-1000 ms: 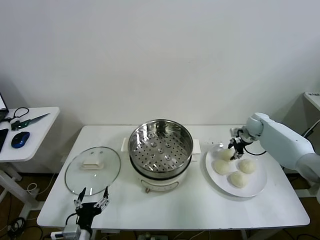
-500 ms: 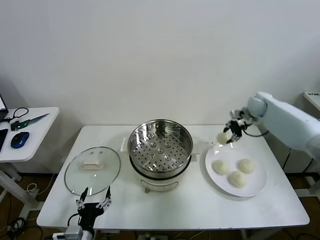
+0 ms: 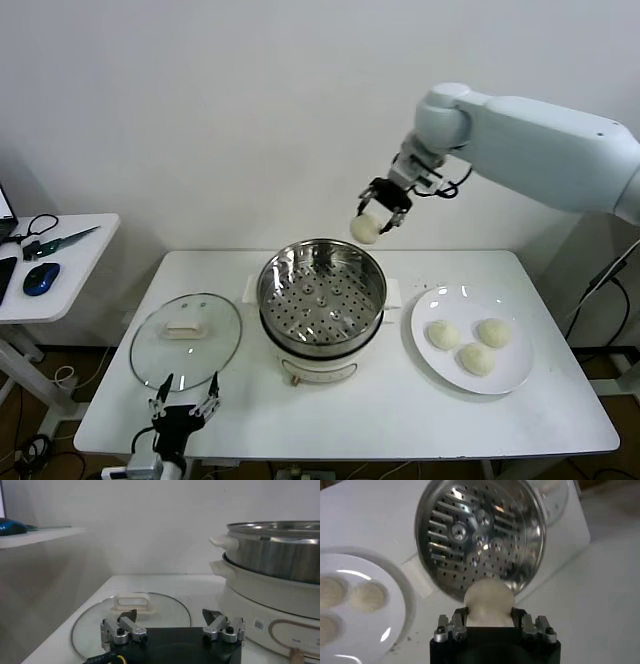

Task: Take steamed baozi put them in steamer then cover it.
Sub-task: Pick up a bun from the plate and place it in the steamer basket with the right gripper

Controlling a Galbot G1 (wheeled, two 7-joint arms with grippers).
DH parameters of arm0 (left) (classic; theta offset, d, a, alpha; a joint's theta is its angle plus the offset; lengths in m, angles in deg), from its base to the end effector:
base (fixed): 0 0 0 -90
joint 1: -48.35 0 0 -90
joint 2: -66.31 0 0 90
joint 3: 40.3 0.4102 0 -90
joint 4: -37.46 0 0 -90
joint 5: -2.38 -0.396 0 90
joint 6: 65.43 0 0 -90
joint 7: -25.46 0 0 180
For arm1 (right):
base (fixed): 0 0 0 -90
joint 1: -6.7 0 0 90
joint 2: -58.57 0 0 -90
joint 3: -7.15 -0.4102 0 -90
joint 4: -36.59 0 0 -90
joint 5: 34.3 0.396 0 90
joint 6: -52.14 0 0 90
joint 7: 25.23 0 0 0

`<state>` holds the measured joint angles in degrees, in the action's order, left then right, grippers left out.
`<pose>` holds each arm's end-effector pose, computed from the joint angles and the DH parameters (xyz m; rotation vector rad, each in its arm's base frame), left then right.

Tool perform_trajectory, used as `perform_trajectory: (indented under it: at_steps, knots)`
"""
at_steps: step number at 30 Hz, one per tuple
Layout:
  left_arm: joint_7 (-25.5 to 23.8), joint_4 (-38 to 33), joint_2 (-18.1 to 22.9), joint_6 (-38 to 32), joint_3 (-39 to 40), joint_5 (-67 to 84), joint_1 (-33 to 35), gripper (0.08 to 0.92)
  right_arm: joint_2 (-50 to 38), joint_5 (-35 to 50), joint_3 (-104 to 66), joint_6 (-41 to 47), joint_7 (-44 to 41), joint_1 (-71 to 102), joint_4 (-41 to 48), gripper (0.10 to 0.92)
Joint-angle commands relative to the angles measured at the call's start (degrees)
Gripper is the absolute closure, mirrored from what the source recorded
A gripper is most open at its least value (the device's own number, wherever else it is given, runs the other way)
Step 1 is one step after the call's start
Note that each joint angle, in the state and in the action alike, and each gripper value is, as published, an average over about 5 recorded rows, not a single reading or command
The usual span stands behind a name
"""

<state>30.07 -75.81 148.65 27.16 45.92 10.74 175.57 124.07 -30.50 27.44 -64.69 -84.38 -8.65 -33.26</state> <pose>0.1389 0.0576 -0.4173 0.1251 -2.8554 -0.0216 0.6532 0.0906 0.0456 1.9189 -0.6408 2.3672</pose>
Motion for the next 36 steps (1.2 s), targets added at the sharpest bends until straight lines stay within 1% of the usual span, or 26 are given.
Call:
perform_trajectory:
  at_steps: [1,6,10,24,26,28,32,34,36]
  knots:
    - [0.12,-0.19,0.12,-0.15,-0.08,0.03,0.04,0.177,8.11,-20.94,-3.13,-8.53,7.43,9.7,0.96,0.43]
    - [0.21,-0.1,0.28,-0.2,0.07,0.01,-0.04,0.177,9.93,-29.61,-7.73,-9.48,10.94,17.99,8.51,0.43]
    - [0.26,0.08,0.22,-0.29,0.1,-0.02,-0.09,0.177,10.83,-34.04,-9.58,-10.73,12.09,20.84,13.29,0.431]
    - [0.45,1.25,0.13,-0.25,0.24,0.05,-1.16,0.177,13.09,-35.77,-10.82,-11.76,13.74,22.66,19.4,0.425]
    - [0.5,1.22,0.14,-0.22,0.15,0.12,-1.16,0.177,13.45,-34.45,-10.47,-12.04,13.22,22.48,19.65,0.415]
    - [0.54,1.13,0.13,-0.19,0.07,0.19,-1.11,0.177,13.51,-31.63,-9.83,-12.14,12.83,21.93,19.26,0.388]
    - [0.56,0.73,0.25,-0.14,-0.08,0.2,-0.87,0.177,12.0,-23.38,-8.28,-12.15,10.59,17.68,16.14,0.28]
    - [0.54,0.54,0.41,-0.08,-0.13,0.08,-0.71,0.177,10.36,-16.89,-6.19,-12.15,8.31,13.05,13.85,0.24]
    - [0.51,0.38,0.58,-0.03,-0.07,-0.15,-0.56,0.177,8.15,-6.39,-2.5,-11.14,5.39,6.7,11.7,0.212]
